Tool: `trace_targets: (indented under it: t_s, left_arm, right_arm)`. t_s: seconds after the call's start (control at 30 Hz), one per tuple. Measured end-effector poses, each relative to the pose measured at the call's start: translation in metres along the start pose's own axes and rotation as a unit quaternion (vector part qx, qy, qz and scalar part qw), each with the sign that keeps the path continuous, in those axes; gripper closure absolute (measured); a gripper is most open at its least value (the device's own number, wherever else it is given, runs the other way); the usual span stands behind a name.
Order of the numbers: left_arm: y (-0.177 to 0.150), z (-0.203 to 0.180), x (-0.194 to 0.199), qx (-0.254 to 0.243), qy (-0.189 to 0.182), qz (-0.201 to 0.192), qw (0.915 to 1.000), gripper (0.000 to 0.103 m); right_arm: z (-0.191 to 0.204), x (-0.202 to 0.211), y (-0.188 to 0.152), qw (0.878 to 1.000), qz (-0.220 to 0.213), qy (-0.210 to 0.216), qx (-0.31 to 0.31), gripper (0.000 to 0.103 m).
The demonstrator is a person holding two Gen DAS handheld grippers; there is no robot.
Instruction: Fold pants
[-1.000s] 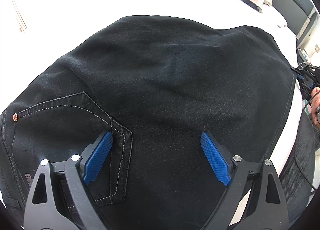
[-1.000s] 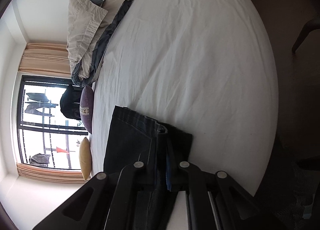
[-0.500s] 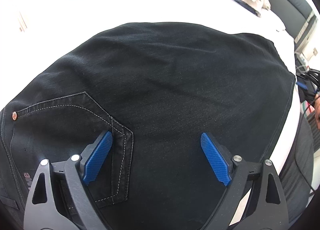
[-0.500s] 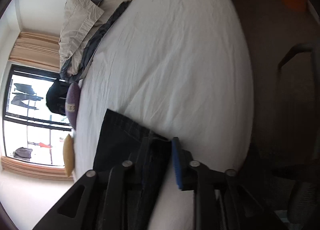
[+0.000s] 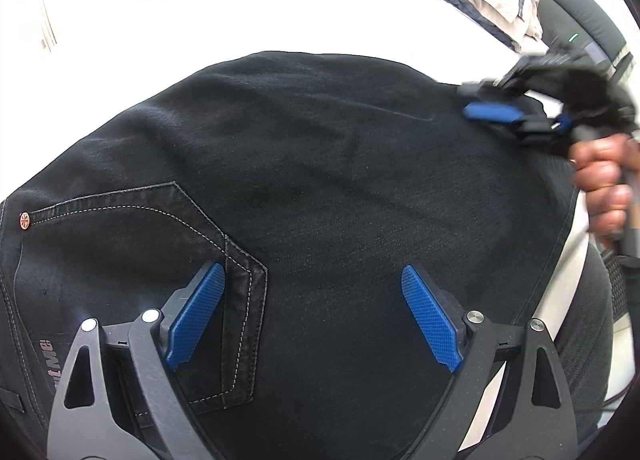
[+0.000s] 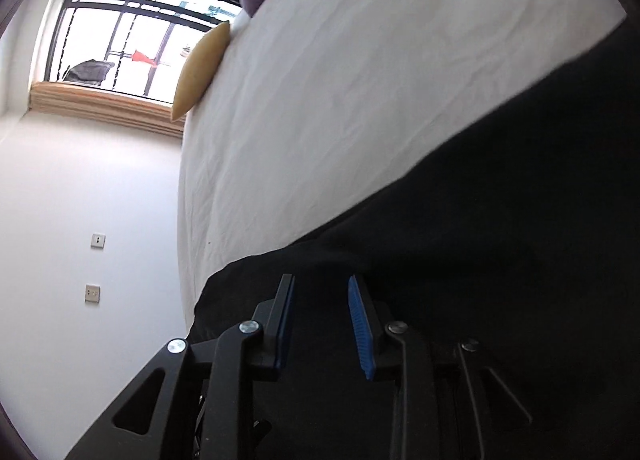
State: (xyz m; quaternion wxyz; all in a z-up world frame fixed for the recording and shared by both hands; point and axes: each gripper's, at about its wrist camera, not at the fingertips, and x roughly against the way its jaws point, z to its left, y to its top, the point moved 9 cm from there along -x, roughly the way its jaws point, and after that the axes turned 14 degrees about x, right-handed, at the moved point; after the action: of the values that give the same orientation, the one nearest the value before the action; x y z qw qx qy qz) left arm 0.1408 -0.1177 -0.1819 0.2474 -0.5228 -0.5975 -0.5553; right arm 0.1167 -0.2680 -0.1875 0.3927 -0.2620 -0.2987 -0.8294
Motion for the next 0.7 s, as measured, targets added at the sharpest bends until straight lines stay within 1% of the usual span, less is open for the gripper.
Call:
trace_targets:
  t_s: [0.03, 0.07, 0.1, 0.13, 0.2, 0.3, 0.4, 0.43, 0.47, 0.5, 0.53, 0.57, 0.6, 0.63, 0.67, 0.7]
  left_arm:
    - [0.0, 0.002, 0.001, 0.002, -0.003, -0.001, 1.0, 0.012]
    - [0.001, 0.003, 0.002, 0.004, -0.005, -0.002, 1.0, 0.012]
    - [0.001, 0.005, 0.003, 0.007, -0.007, -0.004, 0.9999, 0.012]
    - [0.002, 0.007, 0.004, 0.009, -0.008, -0.006, 0.9999, 0.012]
    - [0.002, 0.012, 0.007, 0.013, -0.011, -0.01, 0.9998, 0.012]
    - [0.002, 0.019, 0.013, 0.021, -0.017, -0.014, 0.9995, 0.012]
    - [0.001, 0.035, 0.02, 0.026, -0.016, -0.019, 0.9993, 0.012]
    - [0.0, 0.039, 0.022, 0.027, -0.016, -0.02, 0.9993, 0.012]
    - [-0.002, 0.042, 0.024, 0.028, -0.015, -0.021, 0.9993, 0.012]
    - [-0.003, 0.045, 0.027, 0.03, -0.016, -0.021, 0.9992, 0.012]
    - [-0.002, 0.048, 0.029, 0.034, -0.018, -0.022, 0.999, 0.012]
    - [-0.001, 0.049, 0.032, 0.038, -0.02, -0.023, 0.9988, 0.012]
    - [0.0, 0.049, 0.034, 0.041, -0.024, -0.022, 0.9986, 0.012]
    - [0.0, 0.048, 0.035, 0.042, -0.029, -0.022, 0.9985, 0.012]
    - [0.001, 0.047, 0.036, 0.039, -0.031, -0.021, 0.9985, 0.012]
    - [0.001, 0.045, 0.036, 0.034, -0.031, -0.02, 0.9988, 0.012]
  right_arm:
    - [-0.016, 0.001, 0.002, 1.0, -0.015, -0.014, -0.012, 0.103]
    - [-0.031, 0.007, 0.008, 0.999, -0.041, -0.014, -0.034, 0.103]
    - [-0.045, 0.016, 0.014, 0.996, -0.072, -0.002, -0.057, 0.103]
    - [-0.059, 0.026, 0.019, 0.992, -0.1, -0.01, -0.07, 0.103]
    - [-0.082, 0.047, 0.029, 0.986, -0.14, -0.049, -0.074, 0.103]
    - [-0.108, 0.074, 0.036, 0.976, -0.182, -0.092, -0.082, 0.103]
    - [-0.142, 0.116, 0.03, 0.953, -0.231, -0.16, -0.117, 0.103]
    - [-0.15, 0.129, 0.025, 0.947, -0.24, -0.169, -0.129, 0.103]
    - [-0.155, 0.14, 0.019, 0.945, -0.24, -0.176, -0.136, 0.103]
    - [-0.153, 0.147, 0.016, 0.945, -0.234, -0.183, -0.137, 0.093]
    - [-0.143, 0.151, 0.013, 0.95, -0.23, -0.17, -0.125, 0.089]
    - [-0.125, 0.15, 0.011, 0.961, -0.224, -0.128, -0.101, 0.086]
    - [-0.099, 0.143, 0.006, 0.972, -0.209, -0.074, -0.075, 0.076]
    - [-0.072, 0.133, -0.003, 0.981, -0.186, -0.022, -0.05, 0.065]
    - [-0.048, 0.118, -0.012, 0.986, -0.166, 0.02, -0.031, 0.062]
    - [-0.035, 0.109, -0.023, 0.988, -0.147, 0.052, -0.021, 0.059]
